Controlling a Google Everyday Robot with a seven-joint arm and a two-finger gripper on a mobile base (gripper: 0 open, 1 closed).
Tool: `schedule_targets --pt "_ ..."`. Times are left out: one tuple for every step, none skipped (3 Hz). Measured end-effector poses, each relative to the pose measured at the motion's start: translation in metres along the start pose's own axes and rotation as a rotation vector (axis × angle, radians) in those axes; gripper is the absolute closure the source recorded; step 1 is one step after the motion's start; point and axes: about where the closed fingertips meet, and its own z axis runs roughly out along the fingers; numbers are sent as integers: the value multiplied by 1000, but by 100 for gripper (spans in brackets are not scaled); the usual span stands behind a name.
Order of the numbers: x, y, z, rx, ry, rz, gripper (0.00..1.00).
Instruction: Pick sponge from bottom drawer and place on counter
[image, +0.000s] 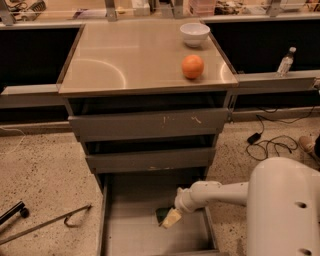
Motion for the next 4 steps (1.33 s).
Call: schedule_targets --pt "39 26 70 -106 56 24 0" --pt "51 36 83 -126 61 43 0" --pt "51 36 85 -128 56 44 0" --pt "41 16 96 -99 32 43 0"
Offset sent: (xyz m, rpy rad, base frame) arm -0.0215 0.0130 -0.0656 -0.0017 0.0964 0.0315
